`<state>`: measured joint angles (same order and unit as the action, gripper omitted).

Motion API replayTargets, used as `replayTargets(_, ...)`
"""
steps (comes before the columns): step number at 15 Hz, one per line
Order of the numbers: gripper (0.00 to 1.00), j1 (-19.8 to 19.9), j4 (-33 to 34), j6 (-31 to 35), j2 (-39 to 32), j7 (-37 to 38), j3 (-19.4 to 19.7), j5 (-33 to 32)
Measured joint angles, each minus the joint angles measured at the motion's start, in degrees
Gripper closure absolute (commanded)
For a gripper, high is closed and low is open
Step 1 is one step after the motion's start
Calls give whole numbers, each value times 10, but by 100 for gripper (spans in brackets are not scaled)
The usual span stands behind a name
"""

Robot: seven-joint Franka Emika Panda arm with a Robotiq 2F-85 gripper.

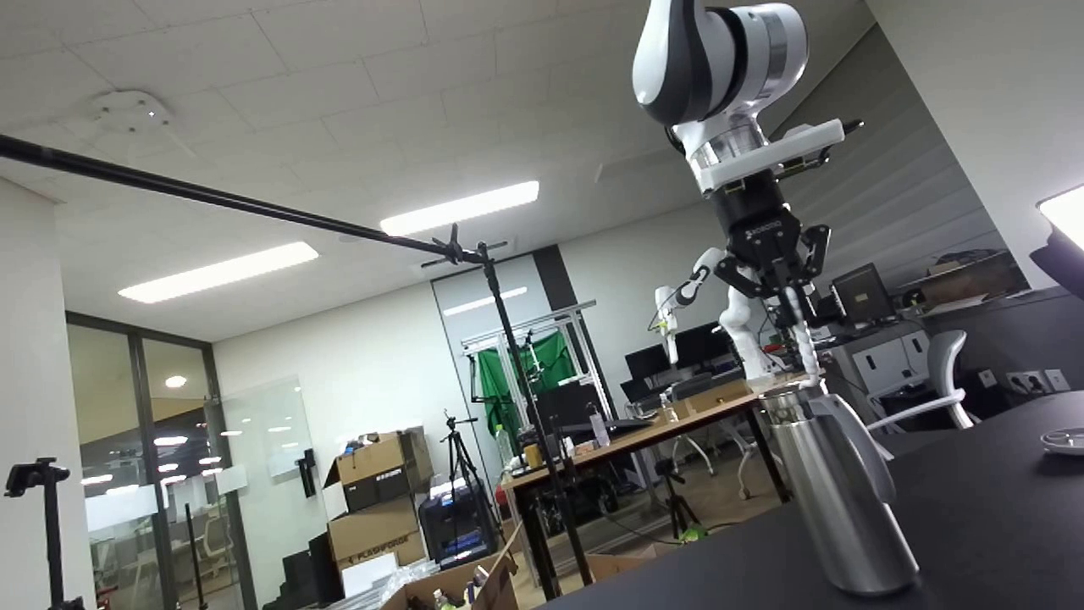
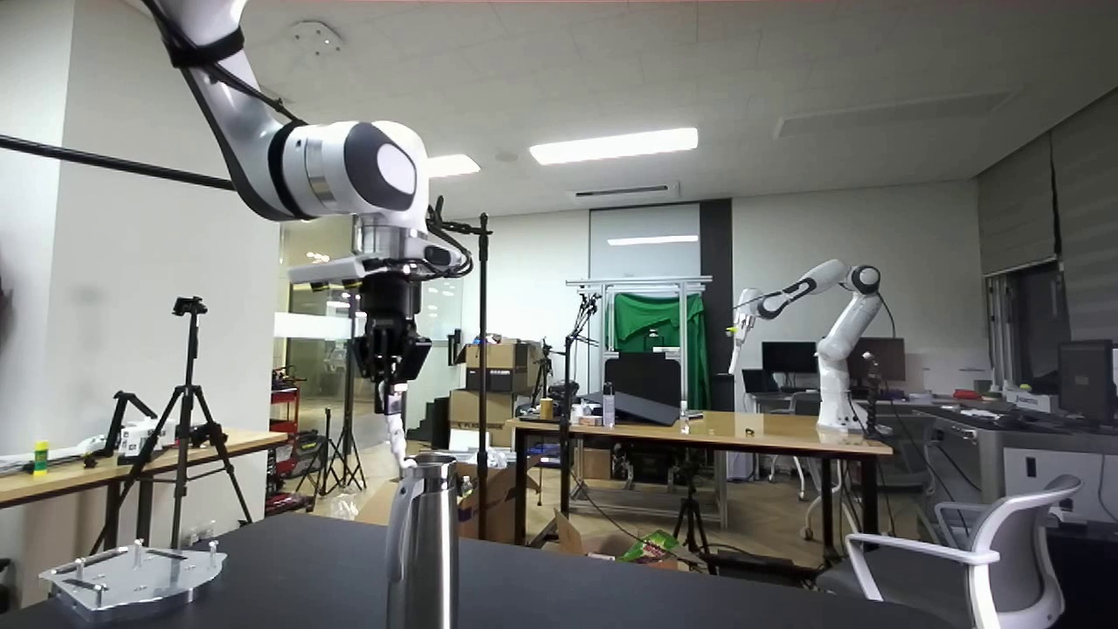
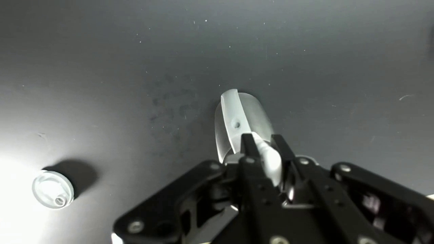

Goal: Use the brush to scrub inside the jar

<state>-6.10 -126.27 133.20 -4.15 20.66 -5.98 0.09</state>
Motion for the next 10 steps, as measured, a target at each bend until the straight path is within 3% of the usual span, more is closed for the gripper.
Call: replayTargets(10,96,5,68,-119,76,-43,4,1)
